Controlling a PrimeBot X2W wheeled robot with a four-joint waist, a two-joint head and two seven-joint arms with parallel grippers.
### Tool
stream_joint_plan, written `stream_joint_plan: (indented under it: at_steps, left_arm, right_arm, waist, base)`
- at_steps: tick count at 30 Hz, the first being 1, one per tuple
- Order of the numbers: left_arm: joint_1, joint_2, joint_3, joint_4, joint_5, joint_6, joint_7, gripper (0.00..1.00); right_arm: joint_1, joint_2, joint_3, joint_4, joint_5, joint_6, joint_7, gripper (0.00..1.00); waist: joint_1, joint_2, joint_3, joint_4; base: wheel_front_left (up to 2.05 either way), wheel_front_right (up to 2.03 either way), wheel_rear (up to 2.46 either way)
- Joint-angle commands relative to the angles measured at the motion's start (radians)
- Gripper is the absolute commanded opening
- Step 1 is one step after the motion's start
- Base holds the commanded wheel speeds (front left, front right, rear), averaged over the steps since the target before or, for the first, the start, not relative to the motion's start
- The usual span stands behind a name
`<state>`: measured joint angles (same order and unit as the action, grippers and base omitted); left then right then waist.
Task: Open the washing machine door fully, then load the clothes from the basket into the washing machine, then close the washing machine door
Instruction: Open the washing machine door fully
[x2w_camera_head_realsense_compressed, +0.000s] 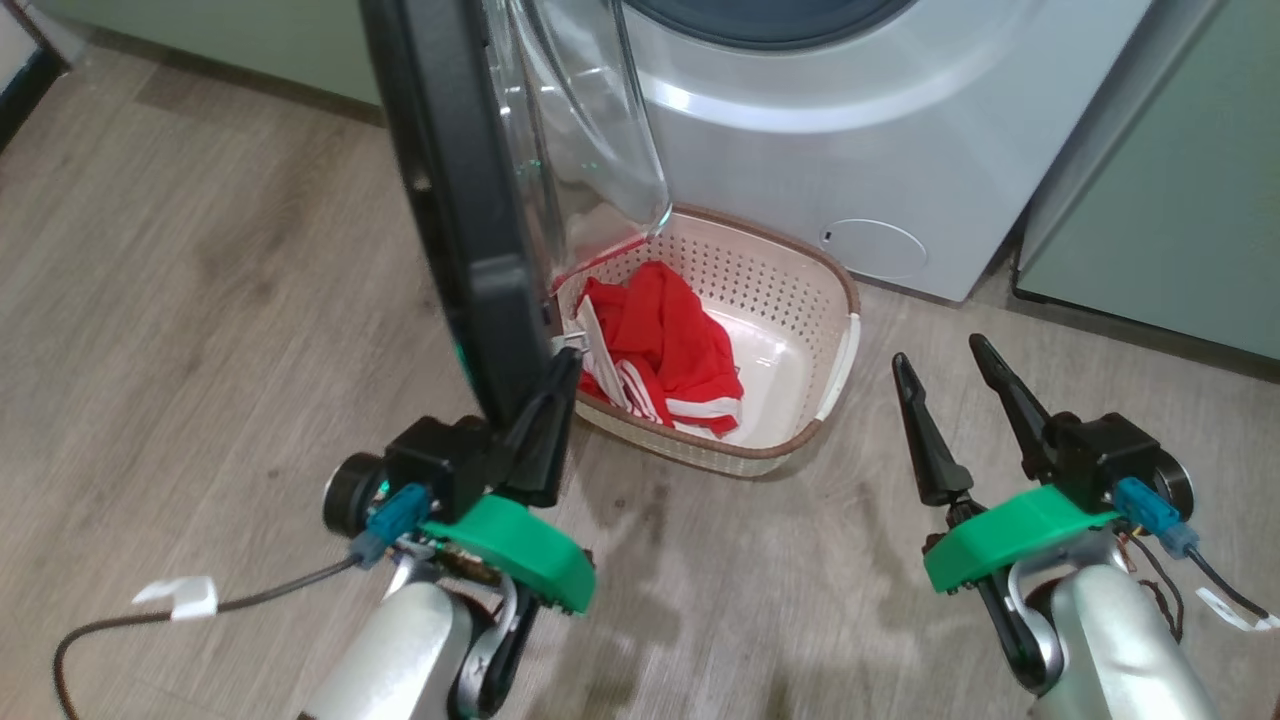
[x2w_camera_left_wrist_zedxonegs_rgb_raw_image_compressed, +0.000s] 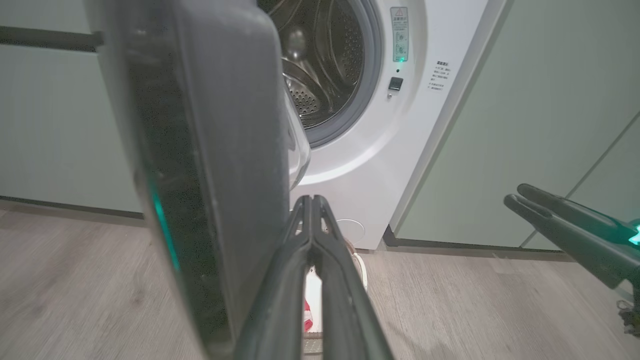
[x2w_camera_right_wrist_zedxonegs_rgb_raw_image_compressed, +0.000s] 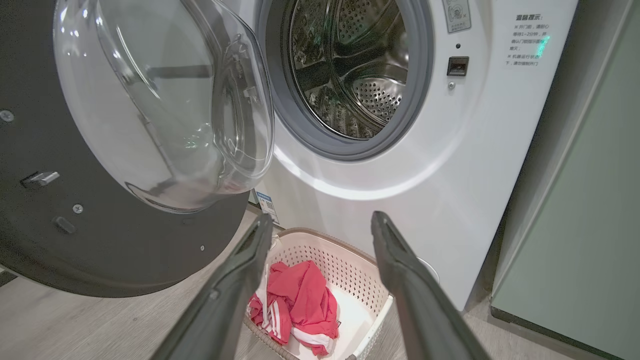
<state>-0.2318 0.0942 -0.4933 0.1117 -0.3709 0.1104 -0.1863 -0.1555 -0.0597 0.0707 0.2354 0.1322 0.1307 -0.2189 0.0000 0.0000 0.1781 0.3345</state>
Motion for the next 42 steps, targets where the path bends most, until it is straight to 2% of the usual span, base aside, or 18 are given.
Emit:
stream_joint_plan:
  at_steps: [1,16,22,33,38,42]
  left_arm:
    - [-0.01,0.026,0.058,-0.031,-0.008,0.016,-0.013,0.0]
    - [0.026,0.099,0.204,-0.016,-0.059,0.077,-0.044,0.0]
    - [0.017,0.125,0.276,0.011,-0.089,0.081,-0.058,0.0]
    - [-0.081,0.175,0.499,0.141,-0.142,0.063,-0.075,0.0]
    - [-0.136,0.175,0.634,0.179,-0.115,0.021,-0.075,0.0]
    - [-0.165,0.173,0.698,0.215,-0.1,-0.003,-0.075,0.0]
  right_arm:
    - [-0.032,0.01,0.02,-0.028,-0.004,0.0,0.0,1.0]
    - [-0.045,0.01,0.021,-0.04,-0.013,0.0,0.008,1.0]
    - [-0.052,0.01,0.019,-0.048,-0.02,0.0,0.014,1.0]
    - [-0.073,0.01,0.014,-0.08,-0.047,0.0,0.037,1.0]
    - [-0.082,0.004,0.009,-0.099,-0.056,0.0,0.053,1.0]
    - [-0.084,0.001,0.009,-0.106,-0.057,0.0,0.058,1.0]
  waist:
    - [0.0,0.0,0.0,0.005]
    - [0.0,0.0,0.012,0.028]
    - [0.0,0.0,0.028,0.021]
    - [0.0,0.0,0.077,0.004]
    - [0.0,0.0,0.103,-0.001]
    - [0.0,0.0,0.111,-0.004]
  base:
    - [0.0,0.0,0.0]
    - [0.0,0.0,0.0]
    - [0.0,0.0,0.0]
    - [0.0,0.0,0.0]
    - [0.0,0.0,0.0]
    - [0.0,0.0,0.0]
